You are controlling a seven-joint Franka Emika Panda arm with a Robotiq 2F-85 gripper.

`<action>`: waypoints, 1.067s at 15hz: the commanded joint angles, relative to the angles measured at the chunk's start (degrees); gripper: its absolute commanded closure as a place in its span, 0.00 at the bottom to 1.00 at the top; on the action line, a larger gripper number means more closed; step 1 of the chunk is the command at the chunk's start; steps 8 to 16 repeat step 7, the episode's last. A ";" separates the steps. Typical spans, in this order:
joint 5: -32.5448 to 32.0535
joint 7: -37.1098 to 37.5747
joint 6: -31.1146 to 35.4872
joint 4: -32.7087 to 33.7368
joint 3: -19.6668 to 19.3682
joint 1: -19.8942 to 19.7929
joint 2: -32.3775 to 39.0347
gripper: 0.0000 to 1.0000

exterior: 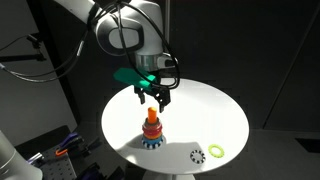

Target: Put the green ring on the orange stand.

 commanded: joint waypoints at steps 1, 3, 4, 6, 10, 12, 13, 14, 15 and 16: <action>-0.27 0.04 -0.01 -1.23 -0.67 0.38 -3.24 0.00; -0.13 0.14 -0.12 -0.01 -0.61 0.65 -1.19 0.00; -0.12 0.14 -0.12 -0.03 -0.59 0.68 -1.11 0.00; -0.12 0.13 -0.12 -0.05 -0.55 0.73 -0.88 0.00; -0.11 0.13 -0.12 -0.05 -0.54 0.75 -0.76 0.00; -0.11 0.13 -0.12 -0.05 -0.54 0.75 -0.76 0.00; -0.11 0.13 -0.12 -0.05 -0.54 0.75 -0.76 0.00; -0.11 0.13 -0.12 -0.05 -0.54 0.75 -0.76 0.00; -0.11 0.13 -0.12 -0.05 -0.54 0.75 -0.76 0.00; -0.11 0.13 -0.12 -0.05 -0.54 0.75 -0.76 0.00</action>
